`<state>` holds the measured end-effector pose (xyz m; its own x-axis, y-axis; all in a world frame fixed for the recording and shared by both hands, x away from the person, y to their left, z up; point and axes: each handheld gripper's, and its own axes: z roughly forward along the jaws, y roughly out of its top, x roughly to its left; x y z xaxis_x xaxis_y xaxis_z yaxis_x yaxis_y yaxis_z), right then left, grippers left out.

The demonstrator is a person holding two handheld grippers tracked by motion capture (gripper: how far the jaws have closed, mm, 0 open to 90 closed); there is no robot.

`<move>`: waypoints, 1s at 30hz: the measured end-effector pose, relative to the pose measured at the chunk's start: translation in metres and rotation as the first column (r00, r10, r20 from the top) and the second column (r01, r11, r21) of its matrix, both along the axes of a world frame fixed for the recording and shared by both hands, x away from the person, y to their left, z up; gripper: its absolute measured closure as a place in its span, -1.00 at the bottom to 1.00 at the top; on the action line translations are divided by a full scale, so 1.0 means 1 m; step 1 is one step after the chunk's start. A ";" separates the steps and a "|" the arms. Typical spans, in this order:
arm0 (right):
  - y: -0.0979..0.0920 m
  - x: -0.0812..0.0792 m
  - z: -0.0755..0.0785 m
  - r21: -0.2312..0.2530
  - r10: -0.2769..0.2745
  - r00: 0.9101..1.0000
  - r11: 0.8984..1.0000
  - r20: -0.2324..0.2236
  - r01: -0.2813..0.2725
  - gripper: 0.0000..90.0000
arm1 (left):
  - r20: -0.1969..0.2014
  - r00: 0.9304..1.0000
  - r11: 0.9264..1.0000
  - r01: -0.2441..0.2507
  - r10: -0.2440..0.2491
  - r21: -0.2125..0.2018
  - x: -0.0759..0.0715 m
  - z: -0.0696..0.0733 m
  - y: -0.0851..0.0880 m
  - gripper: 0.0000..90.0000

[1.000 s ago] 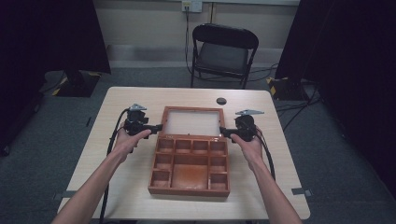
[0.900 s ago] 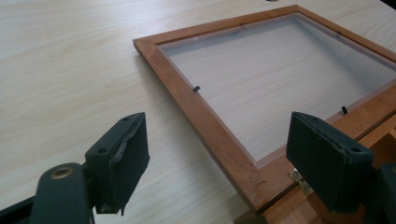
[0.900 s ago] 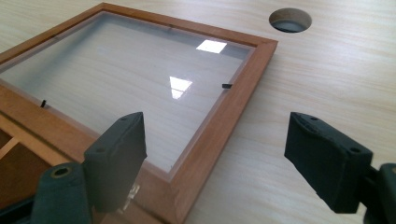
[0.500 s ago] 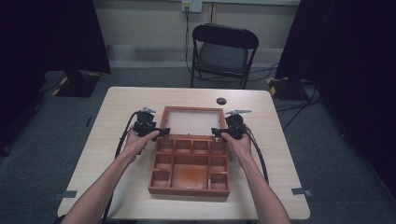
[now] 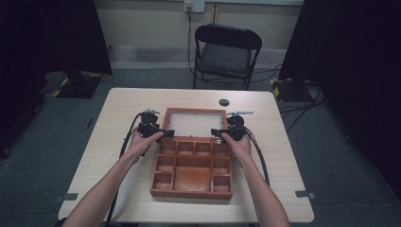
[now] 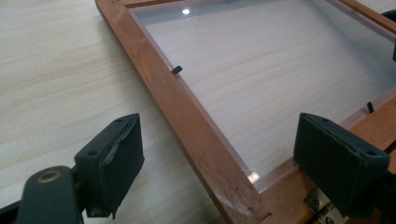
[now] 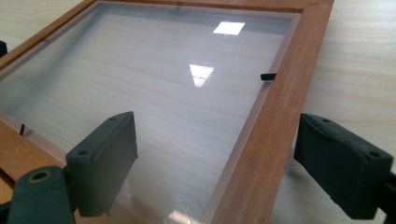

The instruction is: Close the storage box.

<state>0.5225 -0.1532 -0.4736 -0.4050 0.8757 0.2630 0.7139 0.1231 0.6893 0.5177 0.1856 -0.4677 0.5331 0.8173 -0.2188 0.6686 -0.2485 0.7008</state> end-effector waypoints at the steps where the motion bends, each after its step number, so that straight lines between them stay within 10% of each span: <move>1: 0.000 0.000 0.000 0.000 0.000 1.000 1.000 0.000 0.000 -0.72 | 0.000 1.000 1.000 0.000 0.000 0.000 0.000 0.000 0.000 -0.66; 30: -0.005 0.008 -0.012 0.153 0.013 0.996 0.988 -0.090 0.001 -0.73 | -0.130 0.991 0.989 0.007 -0.026 -0.146 0.014 -0.013 -0.001 -0.75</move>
<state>0.5301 -0.1578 -0.4860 -0.3788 0.8200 0.4291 0.7738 0.0263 0.6329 0.5317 0.1845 -0.4803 0.5050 0.7634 -0.4029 0.7537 -0.1624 0.6369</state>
